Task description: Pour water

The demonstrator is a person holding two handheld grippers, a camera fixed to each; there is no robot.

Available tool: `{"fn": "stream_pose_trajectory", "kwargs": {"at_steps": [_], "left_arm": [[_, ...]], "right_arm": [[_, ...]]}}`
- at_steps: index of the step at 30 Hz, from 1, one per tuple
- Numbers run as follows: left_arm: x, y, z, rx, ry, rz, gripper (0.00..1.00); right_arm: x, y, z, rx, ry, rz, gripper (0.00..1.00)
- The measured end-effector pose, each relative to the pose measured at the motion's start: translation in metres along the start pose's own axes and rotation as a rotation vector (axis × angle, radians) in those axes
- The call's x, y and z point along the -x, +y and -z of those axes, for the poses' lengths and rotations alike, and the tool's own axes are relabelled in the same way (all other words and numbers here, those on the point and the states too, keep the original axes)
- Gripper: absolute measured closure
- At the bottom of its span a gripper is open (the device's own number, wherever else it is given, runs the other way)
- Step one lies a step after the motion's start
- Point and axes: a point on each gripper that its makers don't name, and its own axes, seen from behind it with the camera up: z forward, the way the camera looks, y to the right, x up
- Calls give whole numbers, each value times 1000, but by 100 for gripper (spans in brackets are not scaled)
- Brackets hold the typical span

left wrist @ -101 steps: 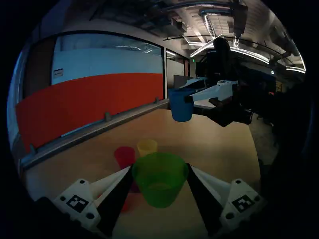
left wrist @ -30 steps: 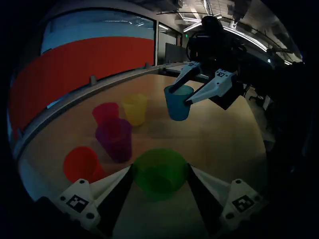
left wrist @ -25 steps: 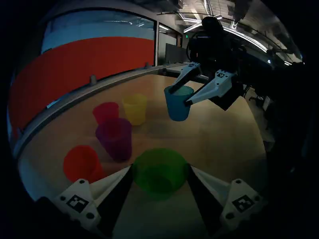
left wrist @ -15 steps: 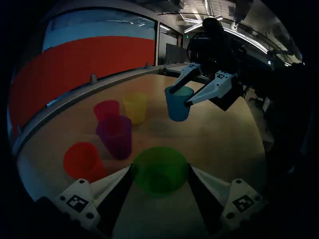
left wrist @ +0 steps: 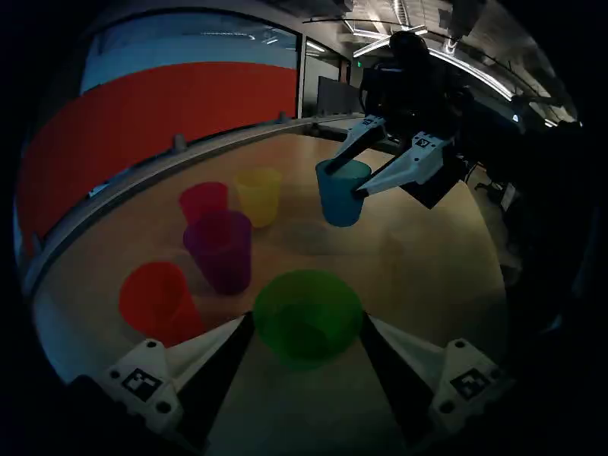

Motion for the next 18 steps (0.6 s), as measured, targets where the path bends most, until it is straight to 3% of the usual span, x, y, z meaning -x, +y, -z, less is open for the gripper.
{"fn": "stream_pose_trajectory", "kwargs": {"at_steps": [18], "left_arm": [[17, 0, 22, -31, -13, 38, 1]], "right_arm": [[22, -9, -18, -6, -13, -9, 6]]}}
